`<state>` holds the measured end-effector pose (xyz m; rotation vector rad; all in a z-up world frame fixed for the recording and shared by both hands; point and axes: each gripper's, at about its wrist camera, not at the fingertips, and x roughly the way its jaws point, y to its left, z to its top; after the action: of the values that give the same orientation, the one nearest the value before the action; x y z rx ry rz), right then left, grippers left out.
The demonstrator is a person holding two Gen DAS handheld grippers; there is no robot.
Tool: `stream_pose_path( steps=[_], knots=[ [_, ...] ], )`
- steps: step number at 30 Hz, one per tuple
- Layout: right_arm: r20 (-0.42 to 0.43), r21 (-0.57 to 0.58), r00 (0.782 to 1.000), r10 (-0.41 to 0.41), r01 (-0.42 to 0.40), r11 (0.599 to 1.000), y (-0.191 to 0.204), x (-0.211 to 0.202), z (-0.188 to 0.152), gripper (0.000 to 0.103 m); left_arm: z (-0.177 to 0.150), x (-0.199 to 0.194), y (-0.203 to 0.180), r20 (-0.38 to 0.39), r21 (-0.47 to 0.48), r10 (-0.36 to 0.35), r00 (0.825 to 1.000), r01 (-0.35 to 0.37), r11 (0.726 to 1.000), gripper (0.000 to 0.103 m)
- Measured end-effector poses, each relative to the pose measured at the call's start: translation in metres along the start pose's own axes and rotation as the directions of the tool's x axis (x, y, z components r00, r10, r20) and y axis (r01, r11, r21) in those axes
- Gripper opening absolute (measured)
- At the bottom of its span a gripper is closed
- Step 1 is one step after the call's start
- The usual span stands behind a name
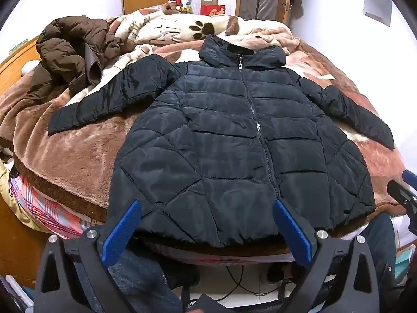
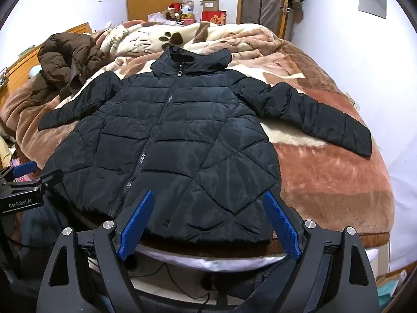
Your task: Fold large clothes
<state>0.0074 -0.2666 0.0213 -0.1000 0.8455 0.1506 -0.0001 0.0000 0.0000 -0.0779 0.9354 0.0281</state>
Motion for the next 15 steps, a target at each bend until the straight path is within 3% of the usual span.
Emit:
stream_pose_path(
  steps=[15],
  knots=[
    [-0.006,-0.001,1.000,0.001,-0.001,1.000,0.0012,0.0006,-0.0006,0.086,0.0005,-0.0001,0.0020,0.004,0.004,0.006,1.000,-0.006,1.000,0.102]
  ],
)
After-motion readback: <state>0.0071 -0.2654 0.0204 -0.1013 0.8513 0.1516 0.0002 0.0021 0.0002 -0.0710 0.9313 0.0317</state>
